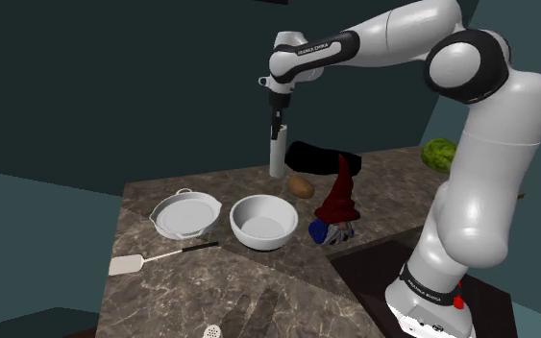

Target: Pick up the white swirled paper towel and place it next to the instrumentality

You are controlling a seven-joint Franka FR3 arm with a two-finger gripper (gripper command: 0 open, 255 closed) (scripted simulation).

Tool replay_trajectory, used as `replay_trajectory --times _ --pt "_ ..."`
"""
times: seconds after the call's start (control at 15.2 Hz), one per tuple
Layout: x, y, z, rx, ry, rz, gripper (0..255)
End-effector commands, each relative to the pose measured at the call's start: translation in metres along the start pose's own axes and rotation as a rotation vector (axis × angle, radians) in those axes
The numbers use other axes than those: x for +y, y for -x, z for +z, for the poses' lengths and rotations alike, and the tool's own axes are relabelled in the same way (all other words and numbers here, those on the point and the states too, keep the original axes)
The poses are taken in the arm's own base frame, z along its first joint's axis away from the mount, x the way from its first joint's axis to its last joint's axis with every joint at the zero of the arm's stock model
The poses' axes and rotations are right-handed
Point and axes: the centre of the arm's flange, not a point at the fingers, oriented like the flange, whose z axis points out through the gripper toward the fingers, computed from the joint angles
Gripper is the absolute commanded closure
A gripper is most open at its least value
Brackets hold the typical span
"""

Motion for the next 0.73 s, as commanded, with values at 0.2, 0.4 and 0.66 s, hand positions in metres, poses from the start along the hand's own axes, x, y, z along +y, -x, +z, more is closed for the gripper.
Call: replay_trajectory --times 0.2,0.4,0.66 --pt "-0.058 -0.034 0.000 0.000 0.000 0.001 255" --pt "-0.092 -0.053 -0.001 0.000 0.000 0.001 255" --pt "-0.138 -0.080 -0.002 0.000 0.000 0.001 255"
